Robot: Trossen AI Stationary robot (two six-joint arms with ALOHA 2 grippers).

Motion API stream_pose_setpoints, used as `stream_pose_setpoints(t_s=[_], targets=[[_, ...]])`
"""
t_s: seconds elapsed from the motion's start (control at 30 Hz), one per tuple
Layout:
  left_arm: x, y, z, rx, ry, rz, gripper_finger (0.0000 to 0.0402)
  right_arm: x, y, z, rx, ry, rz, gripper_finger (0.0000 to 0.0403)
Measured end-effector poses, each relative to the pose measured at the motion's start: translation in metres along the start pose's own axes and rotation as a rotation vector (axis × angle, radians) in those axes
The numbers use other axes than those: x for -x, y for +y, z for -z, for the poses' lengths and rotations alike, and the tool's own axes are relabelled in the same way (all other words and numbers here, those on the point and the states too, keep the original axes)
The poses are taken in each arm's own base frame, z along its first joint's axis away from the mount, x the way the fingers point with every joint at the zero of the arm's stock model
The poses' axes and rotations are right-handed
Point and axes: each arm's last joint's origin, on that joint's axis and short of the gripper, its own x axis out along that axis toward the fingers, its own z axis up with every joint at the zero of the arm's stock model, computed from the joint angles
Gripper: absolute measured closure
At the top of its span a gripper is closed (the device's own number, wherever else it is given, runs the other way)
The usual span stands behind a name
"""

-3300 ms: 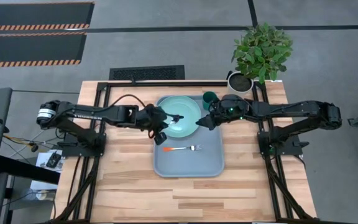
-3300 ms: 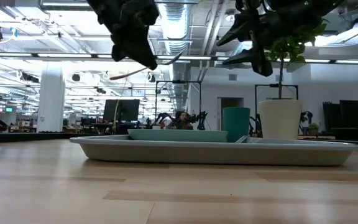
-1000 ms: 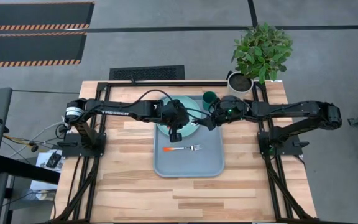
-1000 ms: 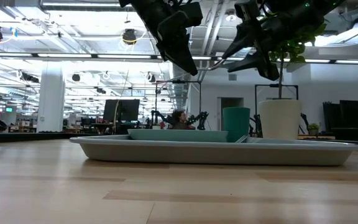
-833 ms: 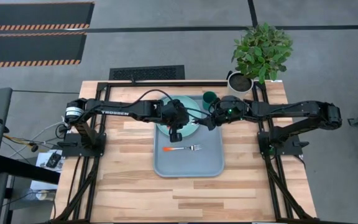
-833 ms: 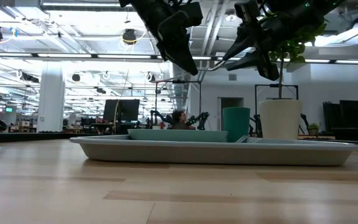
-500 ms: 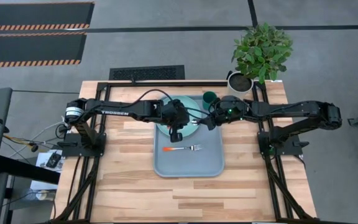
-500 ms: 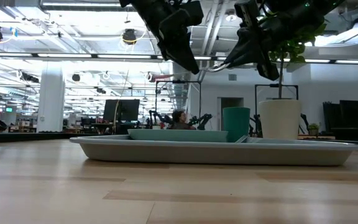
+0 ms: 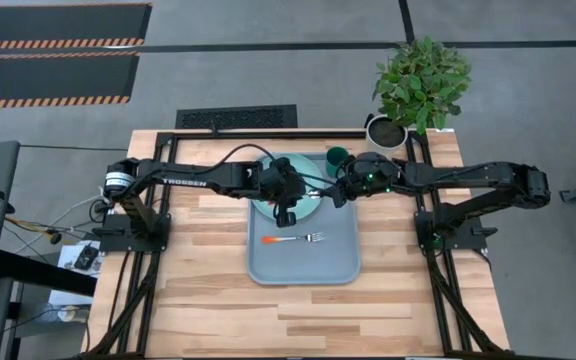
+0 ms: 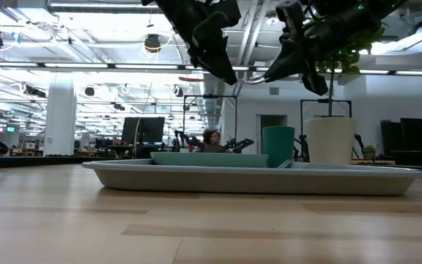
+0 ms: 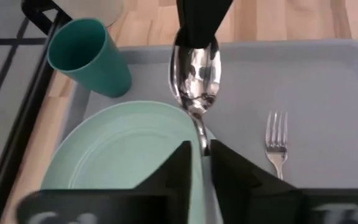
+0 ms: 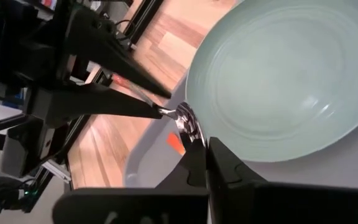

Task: Pick and place plate/cup/fork/spoon on tray
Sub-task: Put the orange spoon on the gray serving tray to the bottom of the orange fork

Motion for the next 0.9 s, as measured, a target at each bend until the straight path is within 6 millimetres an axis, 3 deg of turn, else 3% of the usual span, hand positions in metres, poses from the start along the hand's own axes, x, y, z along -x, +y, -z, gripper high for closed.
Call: stream_pose_setpoints(t_s=[0.2,0.4,0.63,0.77,0.9], targets=[[0.002,0.001,0.002,0.019,0.042,-0.029,0.0263,0.0,0.0,0.0,-0.003,0.007,-0.006,0.0401],[0.022,0.007,-0.007,0.053,0.134,-0.094,0.0197,0.001,-0.005,-0.006,-0.015,-0.005,-0.002,0.0401],[0.058,0.016,-0.019,0.06,0.169,-0.14,0.0188,0.006,-0.015,-0.016,-0.026,0.027,-0.028,0.0402],[0.1,0.024,-0.018,0.101,0.102,-0.148,0.02,0.018,-0.014,-0.018,-0.021,0.023,-0.038,0.0402],[0.144,0.032,-0.007,0.207,0.028,-0.174,0.0212,0.044,-0.013,-0.016,-0.019,0.013,-0.028,0.0402]])
